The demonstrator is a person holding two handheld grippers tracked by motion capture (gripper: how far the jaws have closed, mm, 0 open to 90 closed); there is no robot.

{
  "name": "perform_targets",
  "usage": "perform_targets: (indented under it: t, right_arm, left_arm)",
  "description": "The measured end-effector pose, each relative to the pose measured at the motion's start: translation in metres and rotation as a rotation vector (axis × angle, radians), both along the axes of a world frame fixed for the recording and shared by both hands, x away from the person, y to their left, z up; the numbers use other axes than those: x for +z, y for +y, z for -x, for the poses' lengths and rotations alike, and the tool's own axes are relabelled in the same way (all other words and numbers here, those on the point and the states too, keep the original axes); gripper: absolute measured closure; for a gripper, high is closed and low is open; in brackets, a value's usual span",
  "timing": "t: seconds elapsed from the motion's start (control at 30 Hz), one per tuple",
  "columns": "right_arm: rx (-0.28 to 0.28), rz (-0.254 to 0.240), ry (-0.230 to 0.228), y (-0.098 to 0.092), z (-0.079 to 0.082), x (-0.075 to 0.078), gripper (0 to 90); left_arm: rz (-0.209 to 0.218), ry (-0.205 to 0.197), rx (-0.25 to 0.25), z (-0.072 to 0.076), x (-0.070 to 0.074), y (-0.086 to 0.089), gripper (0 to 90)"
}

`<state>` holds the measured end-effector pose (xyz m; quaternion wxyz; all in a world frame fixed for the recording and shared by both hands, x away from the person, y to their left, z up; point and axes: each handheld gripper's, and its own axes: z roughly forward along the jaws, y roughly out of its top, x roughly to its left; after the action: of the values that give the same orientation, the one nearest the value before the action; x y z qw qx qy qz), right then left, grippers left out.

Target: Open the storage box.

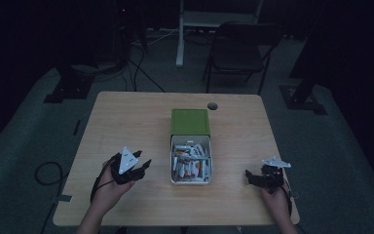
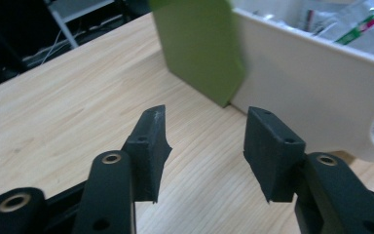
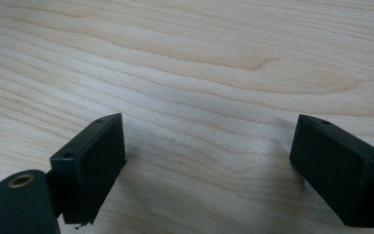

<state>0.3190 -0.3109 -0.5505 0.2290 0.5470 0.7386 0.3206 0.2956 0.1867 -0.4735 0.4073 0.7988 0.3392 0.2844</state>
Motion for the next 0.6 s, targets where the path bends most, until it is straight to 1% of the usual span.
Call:
perform_targets:
  t: [0.1, 0.13, 0.17, 0.27, 0.33, 0.4, 0.47, 0.5, 0.53, 0.57, 0.6]
  right_arm:
    - [0.0, -0.001, 0.0, 0.0, 0.0, 0.0, 12.3]
    - [0.0, 0.0, 0.0, 0.0, 0.0, 0.0, 12.4]
    - [0.0, 0.0, 0.0, 0.0, 0.0, 0.0, 12.4]
    - [0.0, 0.0, 0.0, 0.0, 0.0, 0.0, 12.3]
    - [0.0, 0.0, 0.0, 0.0, 0.0, 0.0, 12.3]
    - [0.0, 0.0, 0.0, 0.0, 0.0, 0.0, 12.3]
    - [0.0, 0.0, 0.0, 0.0, 0.0, 0.0, 12.4]
    - [0.0, 0.0, 0.0, 0.0, 0.0, 0.0, 12.4]
    - [0.0, 0.0, 0.0, 0.0, 0.0, 0.0, 12.3]
    - [0.0, 0.0, 0.0, 0.0, 0.0, 0.0, 12.4]
    - [0.0, 0.0, 0.0, 0.0, 0.0, 0.0, 12.4]
  left_arm:
    - [0.017, 0.024, 0.03, -0.002, -0.007, 0.008, 49.0]
    - [0.032, 0.035, 0.038, -0.002, -0.01, 0.01, 48.8]
    - [0.05, 0.04, 0.053, -0.003, -0.012, 0.012, 46.1]
    - [0.068, 0.087, 0.08, -0.006, -0.021, 0.02, 39.5]
    - [0.069, 0.12, 0.088, -0.008, -0.027, 0.024, 35.8]
    - [0.06, 0.145, 0.099, -0.009, -0.032, 0.029, 32.5]
    - [0.061, 0.162, 0.105, -0.008, -0.035, 0.031, 26.8]
    - [0.062, 0.17, 0.107, -0.008, -0.037, 0.032, 26.8]
    - [0.073, 0.17, 0.116, -0.008, -0.038, 0.034, 26.7]
    - [0.082, 0.177, 0.122, -0.008, -0.04, 0.035, 26.3]
    - [0.082, 0.19, 0.126, -0.008, -0.041, 0.037, 25.0]
